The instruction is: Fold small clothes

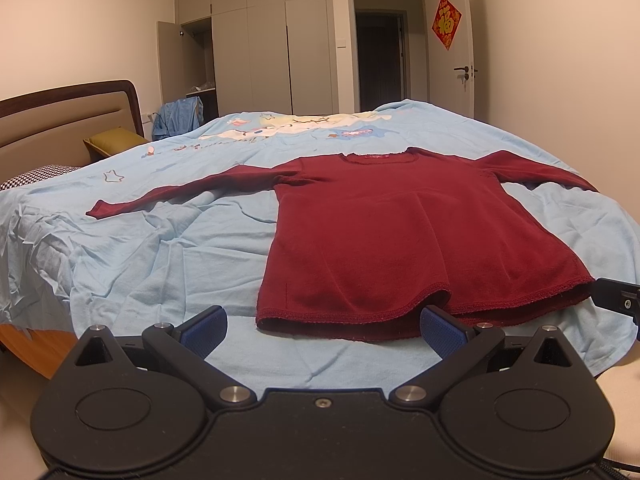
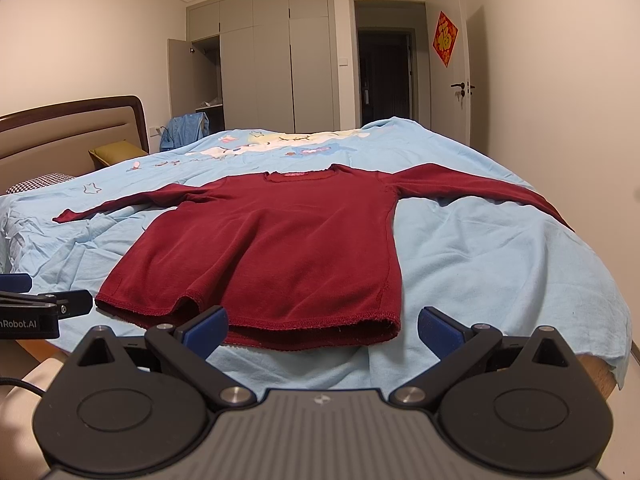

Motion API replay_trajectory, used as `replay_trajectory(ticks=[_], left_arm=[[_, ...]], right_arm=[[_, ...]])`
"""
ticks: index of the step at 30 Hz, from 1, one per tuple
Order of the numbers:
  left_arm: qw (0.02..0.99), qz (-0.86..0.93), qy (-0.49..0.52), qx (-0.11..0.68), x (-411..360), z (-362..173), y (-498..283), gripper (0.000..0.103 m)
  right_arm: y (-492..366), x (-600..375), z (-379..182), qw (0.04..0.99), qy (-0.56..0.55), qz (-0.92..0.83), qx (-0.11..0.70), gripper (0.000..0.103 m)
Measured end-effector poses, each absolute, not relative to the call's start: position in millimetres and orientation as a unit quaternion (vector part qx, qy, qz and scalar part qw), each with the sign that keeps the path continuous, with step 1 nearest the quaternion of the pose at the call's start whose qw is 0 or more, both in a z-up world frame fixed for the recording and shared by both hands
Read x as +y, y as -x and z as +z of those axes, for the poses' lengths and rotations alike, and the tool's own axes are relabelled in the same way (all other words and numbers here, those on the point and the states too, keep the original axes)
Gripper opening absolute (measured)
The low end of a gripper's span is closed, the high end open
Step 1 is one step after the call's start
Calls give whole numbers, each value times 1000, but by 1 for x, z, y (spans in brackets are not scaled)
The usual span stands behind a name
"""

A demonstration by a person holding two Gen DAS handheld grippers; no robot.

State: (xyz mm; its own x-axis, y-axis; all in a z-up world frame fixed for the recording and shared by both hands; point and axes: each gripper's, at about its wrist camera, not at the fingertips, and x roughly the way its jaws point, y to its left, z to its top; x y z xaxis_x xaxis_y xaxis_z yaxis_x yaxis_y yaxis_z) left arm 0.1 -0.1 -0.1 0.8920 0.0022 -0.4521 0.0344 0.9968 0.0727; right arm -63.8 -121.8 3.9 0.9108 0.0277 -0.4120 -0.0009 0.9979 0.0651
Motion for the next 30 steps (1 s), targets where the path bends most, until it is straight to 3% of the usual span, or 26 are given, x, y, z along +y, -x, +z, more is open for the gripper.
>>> replay_trajectory(ticks=[30], left_arm=[[970, -7, -39, 239, 1, -2, -1, 102]], right_arm=[[65, -120, 3, 976, -30, 7, 216, 103]])
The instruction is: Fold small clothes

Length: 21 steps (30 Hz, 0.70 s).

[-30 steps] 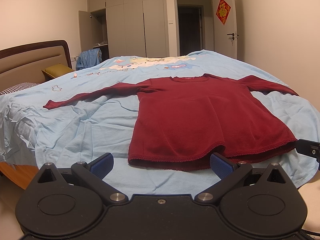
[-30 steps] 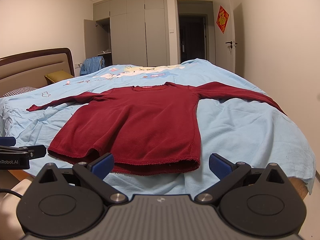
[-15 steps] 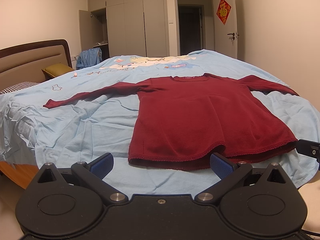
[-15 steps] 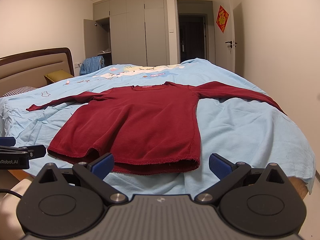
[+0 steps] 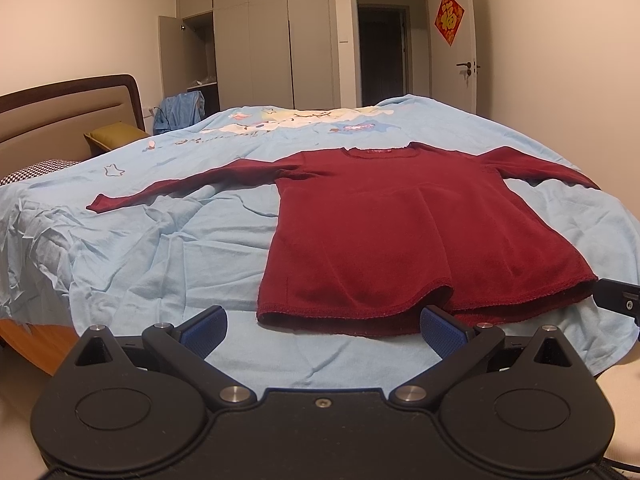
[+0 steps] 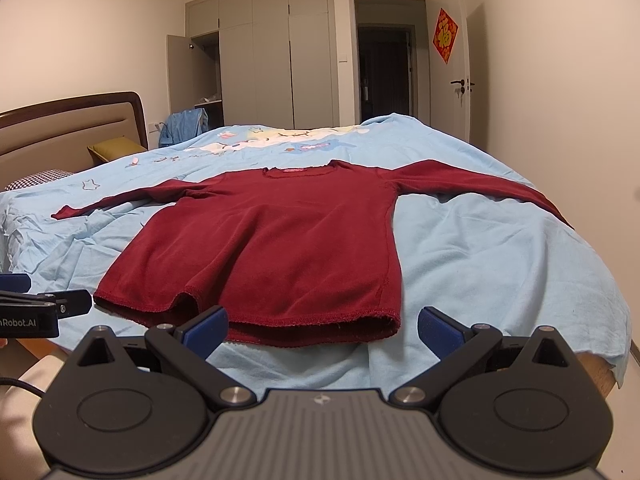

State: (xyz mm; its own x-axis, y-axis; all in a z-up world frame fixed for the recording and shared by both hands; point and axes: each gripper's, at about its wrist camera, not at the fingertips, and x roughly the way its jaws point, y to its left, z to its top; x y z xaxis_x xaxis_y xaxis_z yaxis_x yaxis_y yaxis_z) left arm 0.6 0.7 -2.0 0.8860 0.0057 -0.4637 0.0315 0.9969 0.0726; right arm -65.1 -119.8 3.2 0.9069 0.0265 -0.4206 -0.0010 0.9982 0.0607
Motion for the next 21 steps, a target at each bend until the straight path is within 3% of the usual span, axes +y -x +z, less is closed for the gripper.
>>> replay_trajectory(ticks=[21], left_arm=[[967, 14, -57, 246, 4, 20, -60, 102]], right_arm=[[20, -128, 6, 961, -17, 21, 275, 103]])
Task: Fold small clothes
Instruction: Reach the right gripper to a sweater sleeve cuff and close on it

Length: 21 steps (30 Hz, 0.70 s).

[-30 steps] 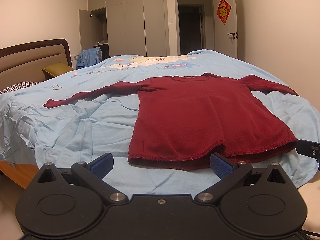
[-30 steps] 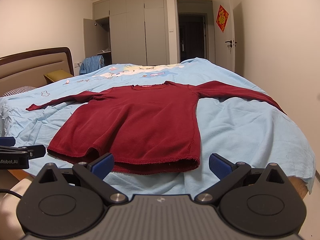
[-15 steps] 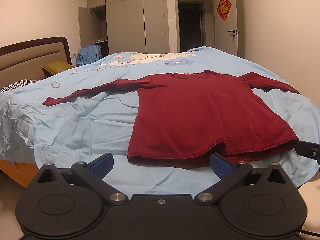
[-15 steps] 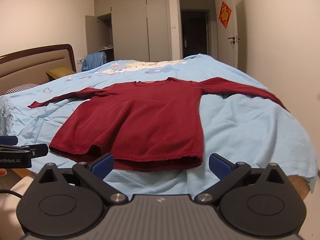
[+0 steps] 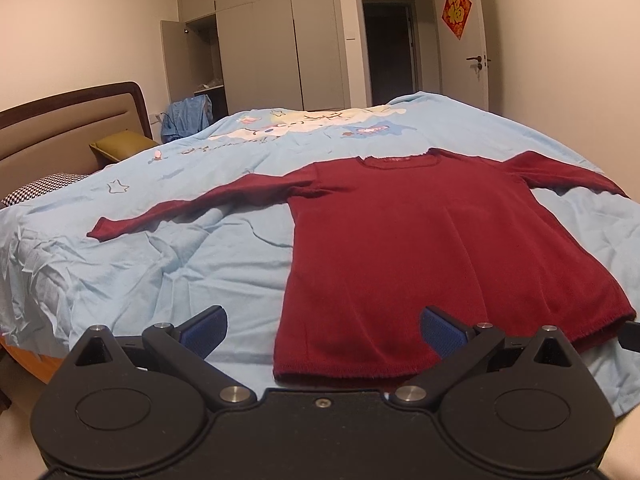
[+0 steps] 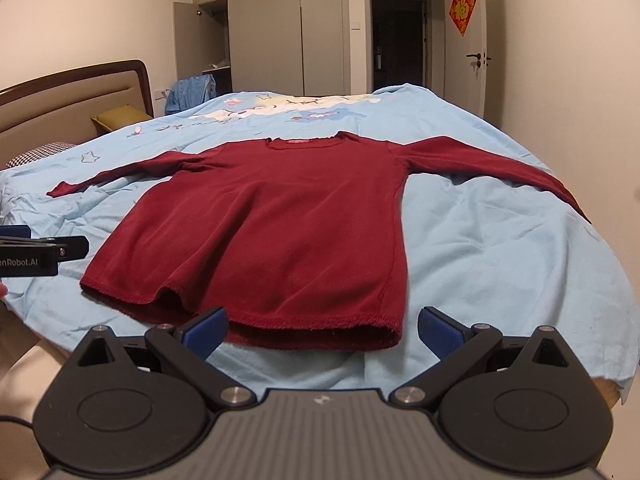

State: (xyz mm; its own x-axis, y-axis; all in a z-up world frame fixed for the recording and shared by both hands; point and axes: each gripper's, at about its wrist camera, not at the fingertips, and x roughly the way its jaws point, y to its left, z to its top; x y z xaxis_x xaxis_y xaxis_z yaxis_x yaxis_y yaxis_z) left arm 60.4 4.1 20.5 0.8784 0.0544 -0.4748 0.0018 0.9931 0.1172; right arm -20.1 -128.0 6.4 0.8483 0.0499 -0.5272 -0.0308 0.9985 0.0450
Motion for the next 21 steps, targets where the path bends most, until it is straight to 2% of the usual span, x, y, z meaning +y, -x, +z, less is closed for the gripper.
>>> replay_trajectory(ticks=[21], left_arm=[[962, 32, -54, 267, -36, 31, -227, 102]], right_arm=[[-113, -197, -3, 955, -34, -29, 292, 103]])
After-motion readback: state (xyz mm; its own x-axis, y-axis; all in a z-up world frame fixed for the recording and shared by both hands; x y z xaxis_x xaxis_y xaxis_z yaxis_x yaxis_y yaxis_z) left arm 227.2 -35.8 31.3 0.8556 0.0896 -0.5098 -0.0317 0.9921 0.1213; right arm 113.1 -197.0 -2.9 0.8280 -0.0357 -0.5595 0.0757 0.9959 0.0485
